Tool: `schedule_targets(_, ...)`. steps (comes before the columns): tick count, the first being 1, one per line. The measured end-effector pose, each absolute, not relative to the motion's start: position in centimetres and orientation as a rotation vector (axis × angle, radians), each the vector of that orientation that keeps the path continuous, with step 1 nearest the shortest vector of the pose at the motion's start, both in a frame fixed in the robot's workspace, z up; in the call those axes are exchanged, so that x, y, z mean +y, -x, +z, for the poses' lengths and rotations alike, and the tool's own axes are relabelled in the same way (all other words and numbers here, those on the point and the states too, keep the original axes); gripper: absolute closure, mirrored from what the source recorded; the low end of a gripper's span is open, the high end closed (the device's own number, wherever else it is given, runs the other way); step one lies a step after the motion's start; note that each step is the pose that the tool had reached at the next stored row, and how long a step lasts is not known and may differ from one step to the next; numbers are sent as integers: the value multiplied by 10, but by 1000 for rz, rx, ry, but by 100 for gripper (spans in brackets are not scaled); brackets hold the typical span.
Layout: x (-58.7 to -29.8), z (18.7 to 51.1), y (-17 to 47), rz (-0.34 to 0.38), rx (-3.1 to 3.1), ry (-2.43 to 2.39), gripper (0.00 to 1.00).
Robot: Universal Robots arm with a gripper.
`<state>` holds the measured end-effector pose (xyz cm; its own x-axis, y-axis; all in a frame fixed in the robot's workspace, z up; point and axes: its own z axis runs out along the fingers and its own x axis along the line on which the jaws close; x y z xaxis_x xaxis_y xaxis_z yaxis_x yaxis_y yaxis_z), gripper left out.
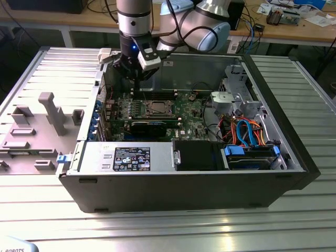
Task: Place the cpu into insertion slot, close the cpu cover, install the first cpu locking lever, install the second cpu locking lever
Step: 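Install the first cpu locking lever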
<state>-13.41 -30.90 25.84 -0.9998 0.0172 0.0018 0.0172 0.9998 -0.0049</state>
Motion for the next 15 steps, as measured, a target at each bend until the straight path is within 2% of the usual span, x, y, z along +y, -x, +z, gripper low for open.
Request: schedule_targets(15,-302,258,131,-3,-3138,-46,89)
